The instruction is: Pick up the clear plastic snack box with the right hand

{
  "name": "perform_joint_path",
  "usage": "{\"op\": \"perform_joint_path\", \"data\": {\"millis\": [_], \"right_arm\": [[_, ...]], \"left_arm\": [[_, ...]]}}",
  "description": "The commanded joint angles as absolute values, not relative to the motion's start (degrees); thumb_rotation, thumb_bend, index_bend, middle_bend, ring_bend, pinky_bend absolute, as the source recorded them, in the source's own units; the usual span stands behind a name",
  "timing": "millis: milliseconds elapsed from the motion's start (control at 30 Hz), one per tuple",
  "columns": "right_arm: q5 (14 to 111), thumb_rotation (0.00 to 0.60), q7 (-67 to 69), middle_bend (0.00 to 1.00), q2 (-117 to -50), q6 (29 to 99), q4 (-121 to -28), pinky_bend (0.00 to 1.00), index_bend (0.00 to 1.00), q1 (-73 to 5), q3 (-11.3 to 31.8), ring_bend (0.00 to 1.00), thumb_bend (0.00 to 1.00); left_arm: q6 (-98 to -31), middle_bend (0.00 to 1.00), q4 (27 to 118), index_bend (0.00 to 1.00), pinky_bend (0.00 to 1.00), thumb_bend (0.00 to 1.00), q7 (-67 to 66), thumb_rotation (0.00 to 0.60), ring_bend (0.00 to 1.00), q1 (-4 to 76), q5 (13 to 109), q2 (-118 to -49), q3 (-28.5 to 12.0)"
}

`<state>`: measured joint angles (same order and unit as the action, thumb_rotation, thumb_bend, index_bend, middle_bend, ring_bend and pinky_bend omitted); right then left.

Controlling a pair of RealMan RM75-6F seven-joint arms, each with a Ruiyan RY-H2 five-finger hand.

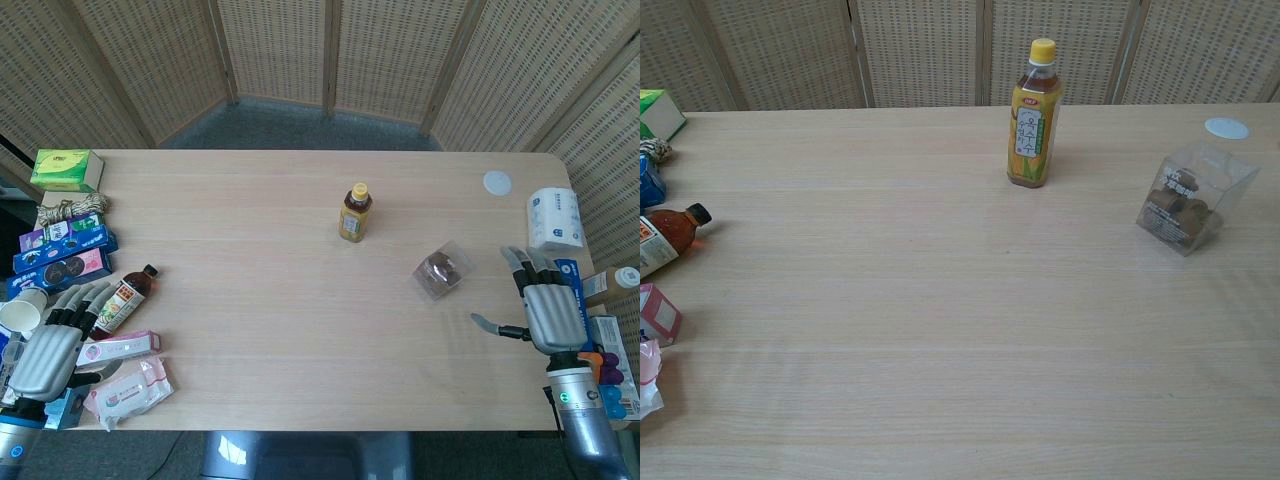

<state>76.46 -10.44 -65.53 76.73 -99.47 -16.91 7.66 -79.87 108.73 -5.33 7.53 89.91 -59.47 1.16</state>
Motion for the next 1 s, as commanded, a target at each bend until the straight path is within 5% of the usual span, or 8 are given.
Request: {"op": "perform_joint_path", "data": {"millis": [33, 533, 1000], "right_arm": [[76.4, 0.228, -10.7, 0.0, -65.6, 76.5, -99.7, 0.0, 0.0, -17.0, 7.8, 0.0, 0.04], [75.3, 0.229, -1.2, 0.0, -67.1, 73.3, -98.5, 0.0, 0.0, -17.2, 8.4, 0.0, 0.03], [72.3, 0.231, 11.3, 0.0, -77.4, 63.4, -82.4, 0.0, 0.0, -22.9, 11.0, 0.0, 0.0]], "left_arm": [[-79.6, 0.0, 108.4, 0.01, 0.0, 0.23, -5.1, 0.6, 0.0, 7.7, 89.7, -59.8, 1.2], [-78.8, 0.0, 108.2, 0.01, 0.0, 0.23, -4.3, 0.6, 0.0, 7.9, 90.4, -59.9, 2.0], [-77.2, 0.0, 107.6, 0.01, 0.0, 0.23, -5.5, 0.6, 0.0, 8.3, 88.9, -61.8, 2.4]]}}
